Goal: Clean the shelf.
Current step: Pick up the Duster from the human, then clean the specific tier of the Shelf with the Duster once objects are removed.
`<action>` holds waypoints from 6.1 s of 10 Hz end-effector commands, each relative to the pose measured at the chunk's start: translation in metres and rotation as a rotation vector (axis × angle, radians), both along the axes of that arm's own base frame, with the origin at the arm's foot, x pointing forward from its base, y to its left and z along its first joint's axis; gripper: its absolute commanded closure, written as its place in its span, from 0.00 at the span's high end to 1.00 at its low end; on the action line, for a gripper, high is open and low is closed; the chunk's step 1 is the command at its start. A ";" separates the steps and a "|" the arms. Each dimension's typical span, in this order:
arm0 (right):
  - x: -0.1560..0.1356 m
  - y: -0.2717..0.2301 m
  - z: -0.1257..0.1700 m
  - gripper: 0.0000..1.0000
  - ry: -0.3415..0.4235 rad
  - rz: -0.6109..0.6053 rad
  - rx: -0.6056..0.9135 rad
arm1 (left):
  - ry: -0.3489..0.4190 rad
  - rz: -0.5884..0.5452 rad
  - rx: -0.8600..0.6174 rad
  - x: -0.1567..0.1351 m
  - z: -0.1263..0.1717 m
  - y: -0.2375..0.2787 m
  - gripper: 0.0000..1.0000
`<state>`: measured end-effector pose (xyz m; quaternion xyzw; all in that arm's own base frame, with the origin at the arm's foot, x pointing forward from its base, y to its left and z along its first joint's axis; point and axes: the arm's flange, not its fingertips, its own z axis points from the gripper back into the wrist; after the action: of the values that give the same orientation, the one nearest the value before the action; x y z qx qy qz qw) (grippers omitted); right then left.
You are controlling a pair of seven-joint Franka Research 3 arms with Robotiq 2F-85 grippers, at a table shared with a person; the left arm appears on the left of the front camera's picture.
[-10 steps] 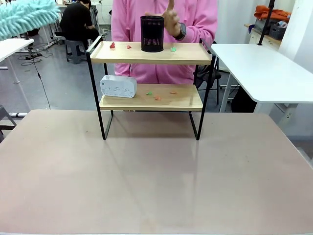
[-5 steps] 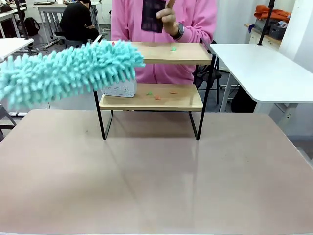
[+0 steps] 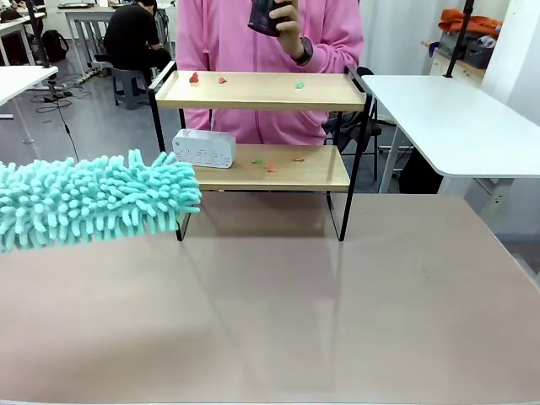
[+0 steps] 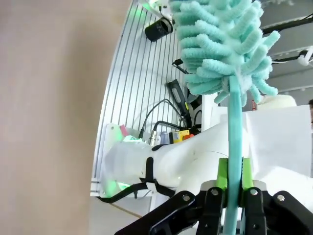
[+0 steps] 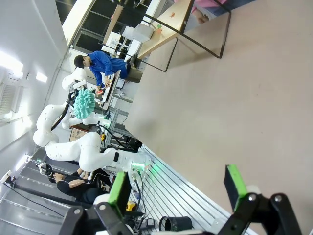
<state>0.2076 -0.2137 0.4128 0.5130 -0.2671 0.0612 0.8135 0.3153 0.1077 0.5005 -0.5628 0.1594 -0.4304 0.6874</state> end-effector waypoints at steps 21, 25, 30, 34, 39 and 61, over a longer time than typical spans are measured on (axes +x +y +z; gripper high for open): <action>0.002 -0.001 0.002 1.00 -0.035 0.001 0.009 | -0.367 0.442 -0.015 0.081 0.161 -0.122 0.12; 0.002 -0.001 0.002 1.00 -0.035 0.001 0.009 | -0.457 0.743 0.171 0.059 0.180 -0.134 0.12; 0.002 -0.001 0.002 1.00 -0.035 0.001 0.009 | -0.529 1.006 0.464 0.016 0.216 -0.189 0.12; 0.002 -0.001 0.002 1.00 -0.035 0.001 0.009 | -0.641 1.215 0.666 0.005 0.208 -0.243 0.12; 0.002 -0.001 0.002 1.00 -0.035 0.001 0.009 | -0.704 1.183 0.754 0.017 0.191 -0.272 0.12; 0.002 -0.001 0.002 1.00 -0.035 0.001 0.009 | -0.875 0.594 0.613 0.087 0.170 -0.354 0.12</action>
<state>0.2073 -0.2140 0.4124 0.5133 -0.2674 0.0613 0.8132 0.4042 -0.2544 0.6630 -0.1201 -0.1904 -0.3180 0.9210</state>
